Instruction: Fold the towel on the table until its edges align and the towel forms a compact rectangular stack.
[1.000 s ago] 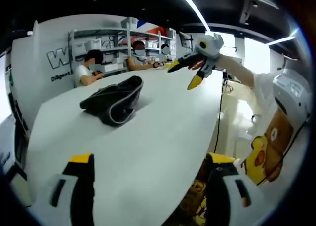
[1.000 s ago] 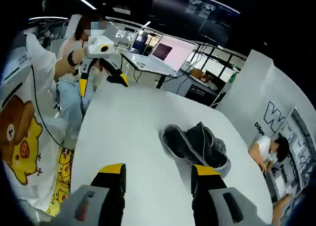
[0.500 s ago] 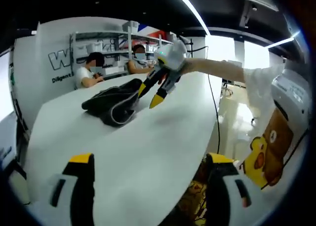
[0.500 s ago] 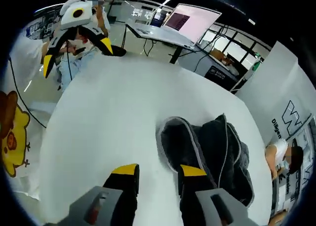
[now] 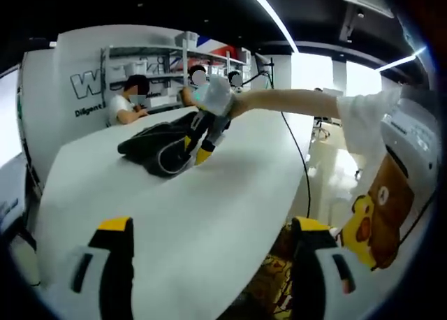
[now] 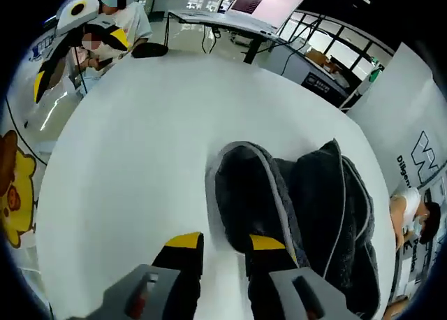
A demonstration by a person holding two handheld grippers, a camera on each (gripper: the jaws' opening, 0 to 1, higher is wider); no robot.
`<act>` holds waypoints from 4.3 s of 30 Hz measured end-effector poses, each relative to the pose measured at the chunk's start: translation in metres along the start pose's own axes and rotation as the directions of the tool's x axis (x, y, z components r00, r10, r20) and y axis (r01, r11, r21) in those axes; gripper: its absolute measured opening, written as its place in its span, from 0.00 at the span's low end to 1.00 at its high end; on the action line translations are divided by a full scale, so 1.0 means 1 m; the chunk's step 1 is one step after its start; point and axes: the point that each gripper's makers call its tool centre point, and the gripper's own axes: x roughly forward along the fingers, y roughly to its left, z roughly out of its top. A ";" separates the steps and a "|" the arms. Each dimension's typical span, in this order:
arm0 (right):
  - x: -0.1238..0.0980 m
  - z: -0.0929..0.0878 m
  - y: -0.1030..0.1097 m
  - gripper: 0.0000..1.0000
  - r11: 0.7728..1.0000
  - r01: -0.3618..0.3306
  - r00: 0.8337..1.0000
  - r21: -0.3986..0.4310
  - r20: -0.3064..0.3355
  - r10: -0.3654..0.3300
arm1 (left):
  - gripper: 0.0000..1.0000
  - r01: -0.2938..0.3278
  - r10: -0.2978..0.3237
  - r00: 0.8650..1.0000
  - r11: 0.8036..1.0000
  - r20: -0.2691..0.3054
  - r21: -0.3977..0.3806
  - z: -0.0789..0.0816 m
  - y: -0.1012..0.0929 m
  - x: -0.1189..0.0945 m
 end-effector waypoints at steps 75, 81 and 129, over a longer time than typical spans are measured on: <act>-0.265 0.086 -0.104 0.01 0.917 0.254 0.829 0.308 0.419 -0.370 | 0.98 0.028 -0.028 1.000 0.999 0.011 0.023 0.024 -0.009 0.022; -0.308 0.119 -0.122 0.01 0.887 0.245 0.753 0.391 0.500 -0.428 | 0.98 0.021 -0.021 1.000 1.000 0.020 0.018 0.023 -0.007 0.018; -0.564 0.440 -0.158 0.01 0.880 0.259 0.277 0.399 0.842 -0.463 | 0.98 -0.081 0.084 0.995 0.995 0.060 -0.054 0.014 0.019 -0.024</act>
